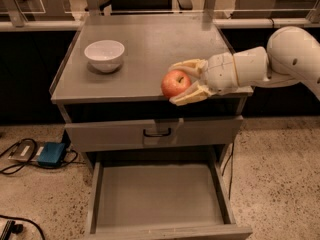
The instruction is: Pick apple from middle drawer and place on counter
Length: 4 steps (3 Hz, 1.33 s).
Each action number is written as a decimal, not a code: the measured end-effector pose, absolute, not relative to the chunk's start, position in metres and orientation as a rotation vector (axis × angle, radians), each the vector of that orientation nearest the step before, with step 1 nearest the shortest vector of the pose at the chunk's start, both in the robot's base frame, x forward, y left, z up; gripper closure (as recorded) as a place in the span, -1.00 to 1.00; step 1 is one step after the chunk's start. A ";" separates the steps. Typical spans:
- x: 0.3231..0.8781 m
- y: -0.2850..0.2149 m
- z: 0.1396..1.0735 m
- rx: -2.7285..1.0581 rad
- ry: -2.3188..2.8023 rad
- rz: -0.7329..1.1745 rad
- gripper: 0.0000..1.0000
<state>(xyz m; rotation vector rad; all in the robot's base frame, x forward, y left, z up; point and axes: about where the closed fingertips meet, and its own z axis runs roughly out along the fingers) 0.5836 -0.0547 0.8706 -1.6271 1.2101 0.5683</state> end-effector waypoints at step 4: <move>0.684 -0.054 0.849 -1.383 1.511 0.532 1.00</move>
Offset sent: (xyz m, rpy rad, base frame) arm 0.1031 0.0008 0.0045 0.1351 0.1269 -0.2017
